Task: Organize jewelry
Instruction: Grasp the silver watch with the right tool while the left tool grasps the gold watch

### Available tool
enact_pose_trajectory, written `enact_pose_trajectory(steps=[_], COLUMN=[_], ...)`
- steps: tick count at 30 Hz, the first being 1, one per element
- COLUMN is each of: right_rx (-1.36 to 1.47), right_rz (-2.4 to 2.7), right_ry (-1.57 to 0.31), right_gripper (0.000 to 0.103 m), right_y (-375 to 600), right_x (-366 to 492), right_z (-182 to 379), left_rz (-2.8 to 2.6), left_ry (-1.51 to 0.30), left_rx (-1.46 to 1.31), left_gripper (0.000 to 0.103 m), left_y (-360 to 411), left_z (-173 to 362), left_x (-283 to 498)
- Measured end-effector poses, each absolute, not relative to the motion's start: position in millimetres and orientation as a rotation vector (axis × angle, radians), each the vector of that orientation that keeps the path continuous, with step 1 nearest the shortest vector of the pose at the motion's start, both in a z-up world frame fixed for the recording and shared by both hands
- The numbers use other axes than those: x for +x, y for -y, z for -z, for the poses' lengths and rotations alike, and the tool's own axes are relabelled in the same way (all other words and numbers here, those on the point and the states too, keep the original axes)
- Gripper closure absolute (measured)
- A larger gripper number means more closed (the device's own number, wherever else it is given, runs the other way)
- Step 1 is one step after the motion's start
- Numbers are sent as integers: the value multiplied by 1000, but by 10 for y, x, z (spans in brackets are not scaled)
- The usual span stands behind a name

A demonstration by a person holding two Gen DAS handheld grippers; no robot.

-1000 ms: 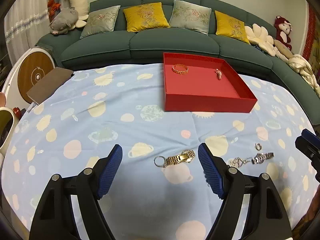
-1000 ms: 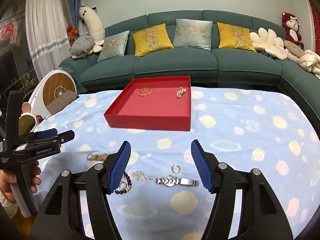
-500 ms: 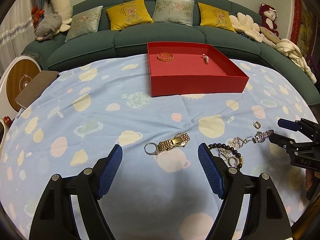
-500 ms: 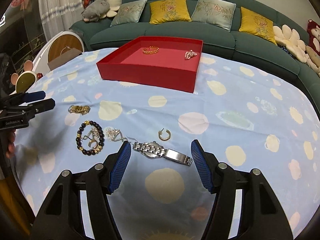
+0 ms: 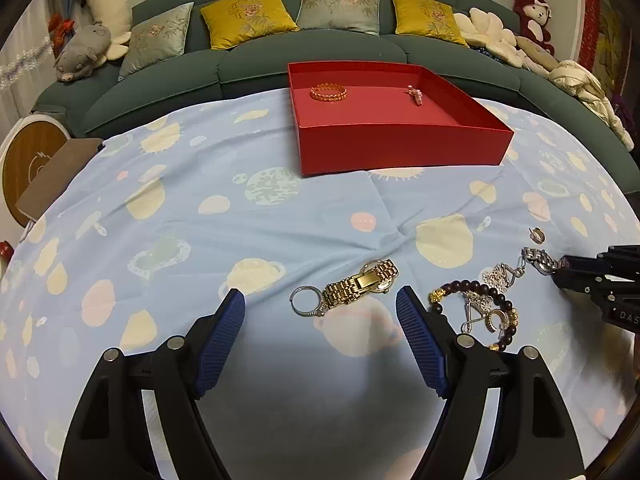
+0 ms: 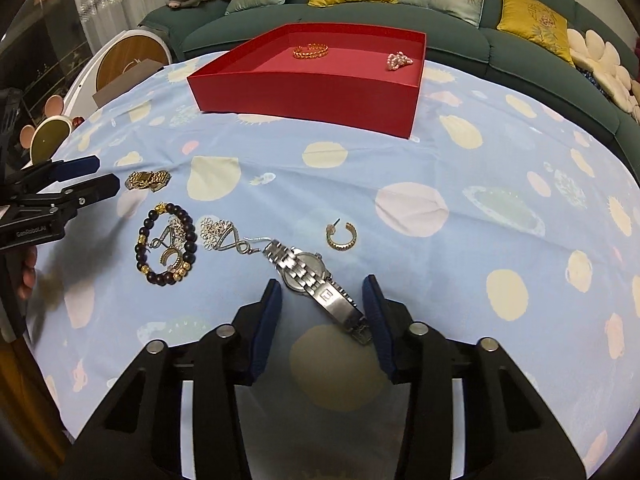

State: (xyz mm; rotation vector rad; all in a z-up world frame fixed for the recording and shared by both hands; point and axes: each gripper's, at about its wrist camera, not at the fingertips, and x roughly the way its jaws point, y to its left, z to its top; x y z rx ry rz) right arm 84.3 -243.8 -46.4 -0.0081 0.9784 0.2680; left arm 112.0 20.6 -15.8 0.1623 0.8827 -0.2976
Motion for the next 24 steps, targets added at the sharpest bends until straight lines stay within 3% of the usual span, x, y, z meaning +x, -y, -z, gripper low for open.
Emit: enact_pose_trajectory(steps=[1,2,11,19,24], right_rx=[11,35,31,29,32], right_rz=[-281,-295,-283,-253,-239], right_ry=[-991,-1003,-984,-965,-968], right_gripper=[89,92,91,80,81], right_y=[2445,2451,2375,2323,2309], right_x=[827,802,714,808,831], right_z=[463,463,448,456,450], left_rz=[301,308,359,404,456], left_ry=[-883,-881,-885,-892,-906], left_rx=[165,170,268,248,215], left_gripper=[28,28,31,54,82], left_y=[-202,-195,-34,24,37], left_z=[168,181,345,372,353], left_x=[1141,1164,1296,1290,1265])
